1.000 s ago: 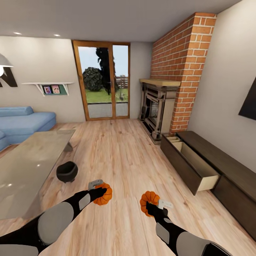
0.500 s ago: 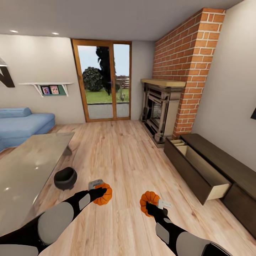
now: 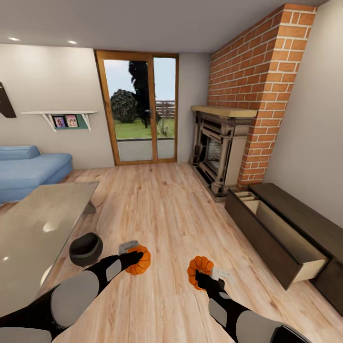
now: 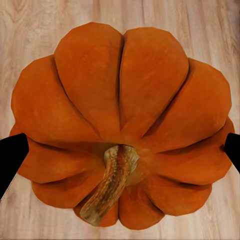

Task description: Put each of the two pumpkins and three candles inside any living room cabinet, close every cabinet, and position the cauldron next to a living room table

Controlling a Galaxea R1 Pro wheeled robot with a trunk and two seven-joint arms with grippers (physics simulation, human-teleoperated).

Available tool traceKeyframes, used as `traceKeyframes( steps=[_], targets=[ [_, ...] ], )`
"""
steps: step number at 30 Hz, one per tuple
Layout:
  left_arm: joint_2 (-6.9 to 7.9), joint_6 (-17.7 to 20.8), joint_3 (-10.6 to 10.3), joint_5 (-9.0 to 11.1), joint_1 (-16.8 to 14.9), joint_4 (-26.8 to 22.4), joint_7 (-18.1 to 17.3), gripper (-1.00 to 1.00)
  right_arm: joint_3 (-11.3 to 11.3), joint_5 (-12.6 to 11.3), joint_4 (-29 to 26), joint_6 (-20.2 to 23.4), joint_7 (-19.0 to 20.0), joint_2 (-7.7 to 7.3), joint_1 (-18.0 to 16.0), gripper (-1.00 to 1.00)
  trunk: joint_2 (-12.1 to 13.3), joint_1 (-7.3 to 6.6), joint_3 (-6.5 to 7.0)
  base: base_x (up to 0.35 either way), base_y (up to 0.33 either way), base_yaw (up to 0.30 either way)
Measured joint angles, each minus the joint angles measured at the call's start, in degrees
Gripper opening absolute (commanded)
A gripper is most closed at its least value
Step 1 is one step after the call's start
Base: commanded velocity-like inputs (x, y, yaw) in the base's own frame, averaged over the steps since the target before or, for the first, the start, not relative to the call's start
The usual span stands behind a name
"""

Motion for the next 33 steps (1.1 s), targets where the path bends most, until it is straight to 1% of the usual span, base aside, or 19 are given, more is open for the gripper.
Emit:
traceKeyframes(
  steps=[19, 23, 33],
  targets=[
    [-0.21, 0.0, 0.0, 0.0, 0.0, 0.0, 0.0, -1.0, 0.1, 0.0, -0.1, 0.0, 0.0, 0.0, 0.0, -1.0, 0.0, 0.0, 0.0, 0.331, 0.131, -0.004],
    [-0.22, 0.0, 0.0, 0.0, 0.0, 0.0, 0.0, -1.0, 0.1, -0.1, -0.1, 0.0, 0.0, 0.01, 0.0, -1.0, 0.0, 0.0, -0.05, 0.331, 0.131, -0.152],
    [-0.22, 0.0, 0.0, 0.0, 0.0, 0.0, 0.0, -1.0, 0.0, -0.1, -0.1, 0.0, 0.0, 0.0, 0.0, -1.0, 0.0, 0.0, -0.46, 0.331, 0.131, -0.237]
  ],
)
